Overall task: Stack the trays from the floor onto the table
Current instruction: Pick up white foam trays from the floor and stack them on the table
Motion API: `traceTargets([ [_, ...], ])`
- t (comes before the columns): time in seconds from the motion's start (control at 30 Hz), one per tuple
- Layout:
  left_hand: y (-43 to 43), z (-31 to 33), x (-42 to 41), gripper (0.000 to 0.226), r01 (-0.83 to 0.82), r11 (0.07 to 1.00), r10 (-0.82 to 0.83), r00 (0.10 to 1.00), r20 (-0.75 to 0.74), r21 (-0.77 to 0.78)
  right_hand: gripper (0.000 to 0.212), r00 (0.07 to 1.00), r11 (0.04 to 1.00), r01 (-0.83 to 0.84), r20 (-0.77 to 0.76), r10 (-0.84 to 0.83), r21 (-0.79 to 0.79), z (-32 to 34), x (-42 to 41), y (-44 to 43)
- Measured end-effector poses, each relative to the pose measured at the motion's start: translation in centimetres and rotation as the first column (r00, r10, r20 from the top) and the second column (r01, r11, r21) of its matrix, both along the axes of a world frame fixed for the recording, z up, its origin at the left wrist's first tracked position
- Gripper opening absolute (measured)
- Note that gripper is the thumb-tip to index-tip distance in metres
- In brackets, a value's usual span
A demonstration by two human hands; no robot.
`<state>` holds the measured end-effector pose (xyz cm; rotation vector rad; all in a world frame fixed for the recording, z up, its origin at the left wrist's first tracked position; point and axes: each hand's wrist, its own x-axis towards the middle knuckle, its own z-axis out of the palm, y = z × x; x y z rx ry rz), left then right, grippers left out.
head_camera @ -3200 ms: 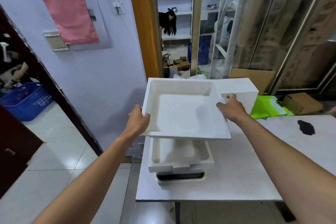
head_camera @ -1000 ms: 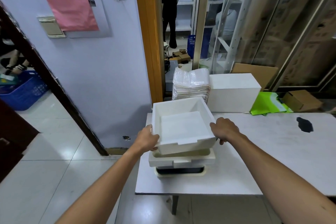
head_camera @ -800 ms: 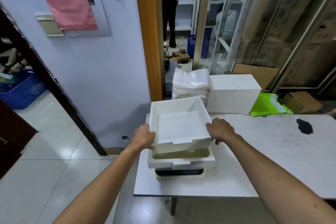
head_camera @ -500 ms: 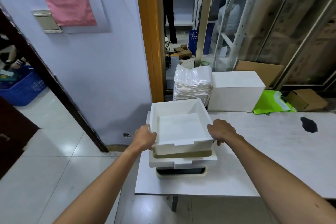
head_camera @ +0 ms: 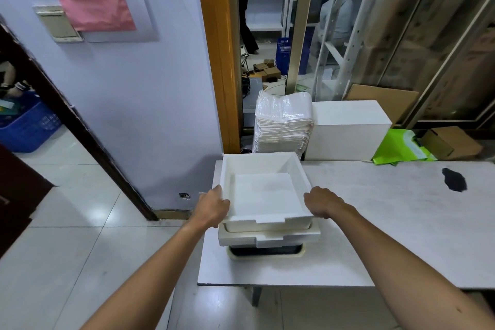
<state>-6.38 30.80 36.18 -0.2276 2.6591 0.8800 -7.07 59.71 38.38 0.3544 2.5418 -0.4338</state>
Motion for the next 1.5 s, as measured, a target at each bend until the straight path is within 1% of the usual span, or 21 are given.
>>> traceTargets([
  [0.23,-0.2,-0.2,-0.2,0.033,0.049,0.994,-0.050,0.999,-0.013,-0.093,0.021,1.000,0.999,-0.005,0.028,0.006,-0.033,0.3,-0.1,0.1],
  [0.33,-0.1,-0.3,-0.2,0.034,0.046,0.993,-0.047,0.999,-0.007,-0.106,0.022,1.000,0.999,0.006,0.029,-0.004,-0.038,0.1,0.0,0.1],
  [0.43,-0.1,-0.3,-0.2,0.034,0.038,0.996,-0.039,0.999,-0.003,-0.084,0.022,1.000,0.999,0.014,0.015,-0.013,-0.051,0.0,0.1,0.3],
  [0.57,-0.1,-0.2,-0.3,0.035,0.007,1.000,-0.007,1.000,0.002,-0.014,0.020,1.000,0.998,0.013,0.010,-0.012,-0.069,0.1,0.1,0.3],
  [0.7,-0.1,-0.1,-0.4,0.037,-0.014,1.000,0.014,1.000,0.005,-0.004,0.016,1.000,0.997,0.012,0.009,-0.011,-0.075,0.0,0.0,0.4],
  [0.9,-0.2,0.7,-0.9,0.032,-0.031,0.999,0.030,0.999,0.021,0.020,0.018,1.000,0.996,0.017,0.017,-0.015,-0.084,0.5,-0.3,0.5],
  [0.97,-0.2,1.0,-1.2,0.029,-0.014,1.000,0.014,1.000,0.003,-0.013,0.016,0.999,0.996,0.026,0.028,-0.024,-0.087,0.9,-0.5,0.5],
  [1.07,0.0,1.3,-1.4,0.033,0.025,0.996,-0.026,1.000,-0.013,-0.087,0.015,0.999,0.994,0.028,0.047,-0.023,-0.102,1.4,-0.9,0.5],
  [1.17,0.0,1.4,-1.5,0.035,0.059,0.987,-0.061,0.998,-0.008,-0.151,0.016,0.998,0.995,0.031,0.055,-0.026,-0.099,1.5,-0.9,0.5],
  [1.23,-0.1,1.3,-1.3,0.033,0.068,0.984,-0.068,0.998,0.009,-0.164,0.017,0.998,0.996,0.038,0.049,-0.034,-0.084,1.4,-0.7,0.4],
  [1.3,-0.2,1.0,-1.1,0.031,0.059,0.987,-0.057,0.998,0.016,-0.151,0.018,0.998,0.995,0.046,0.050,-0.042,-0.088,1.1,-0.4,0.5],
  [1.4,0.0,1.0,-0.7,0.030,0.026,0.997,-0.024,0.999,0.025,-0.071,0.028,0.995,0.995,0.022,0.098,-0.013,-0.094,1.0,-0.1,0.4],
  [1.5,0.1,1.0,-0.4,0.038,0.010,1.000,-0.009,0.998,0.054,-0.015,0.023,0.996,0.992,0.035,0.089,-0.024,-0.121,0.8,-0.3,0.8],
])
